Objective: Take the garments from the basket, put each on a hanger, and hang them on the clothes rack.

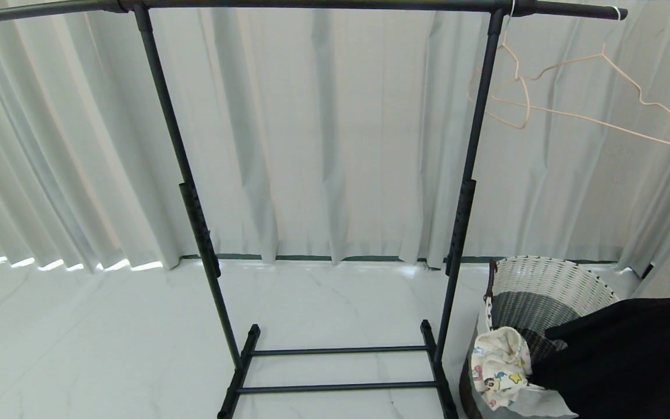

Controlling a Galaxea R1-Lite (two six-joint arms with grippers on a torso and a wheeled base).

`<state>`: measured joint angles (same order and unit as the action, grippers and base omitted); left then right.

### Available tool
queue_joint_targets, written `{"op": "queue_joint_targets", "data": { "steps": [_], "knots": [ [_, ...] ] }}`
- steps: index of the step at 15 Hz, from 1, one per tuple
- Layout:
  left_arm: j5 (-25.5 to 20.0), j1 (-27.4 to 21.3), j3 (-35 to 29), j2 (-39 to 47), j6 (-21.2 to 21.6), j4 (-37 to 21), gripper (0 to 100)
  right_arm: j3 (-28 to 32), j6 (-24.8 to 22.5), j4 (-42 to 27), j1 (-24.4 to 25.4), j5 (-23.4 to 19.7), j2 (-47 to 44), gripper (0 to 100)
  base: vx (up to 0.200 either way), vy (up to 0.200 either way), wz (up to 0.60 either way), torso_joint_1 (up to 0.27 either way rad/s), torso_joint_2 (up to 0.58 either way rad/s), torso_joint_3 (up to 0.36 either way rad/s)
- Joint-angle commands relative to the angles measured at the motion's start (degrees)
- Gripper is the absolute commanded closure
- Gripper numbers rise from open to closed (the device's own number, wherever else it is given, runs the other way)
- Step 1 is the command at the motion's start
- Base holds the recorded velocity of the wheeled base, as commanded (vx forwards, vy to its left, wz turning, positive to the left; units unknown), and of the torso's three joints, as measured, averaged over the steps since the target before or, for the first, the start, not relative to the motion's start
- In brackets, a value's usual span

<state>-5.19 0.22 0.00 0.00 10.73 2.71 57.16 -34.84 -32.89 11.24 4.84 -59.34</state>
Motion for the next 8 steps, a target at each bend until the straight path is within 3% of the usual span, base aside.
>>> {"op": "queue_joint_targets", "data": {
  "steps": [1,2,7,8],
  "knots": [
    [0.0,0.0,0.0,0.0,0.0,0.0,0,0.2,-0.1,0.0,1.7,-0.3,0.4,100,-0.2,0.0,0.0,0.002,0.01,-0.002],
    [0.0,0.0,0.0,0.0,0.0,0.0,0,0.2,0.0,-0.1,2.7,-0.4,0.4,100,-0.2,0.0,0.0,0.002,0.0,-0.002],
    [-0.1,0.0,0.0,0.0,0.1,0.0,0,4.4,0.5,-0.1,9.2,-0.4,-3.2,100,0.0,0.0,0.0,0.0,0.0,0.0],
    [-0.8,0.0,0.0,0.1,2.3,0.0,0,5.8,1.4,-0.1,12.3,-0.6,-5.0,100,0.0,0.0,0.0,0.0,0.0,0.0]
  ]
}}
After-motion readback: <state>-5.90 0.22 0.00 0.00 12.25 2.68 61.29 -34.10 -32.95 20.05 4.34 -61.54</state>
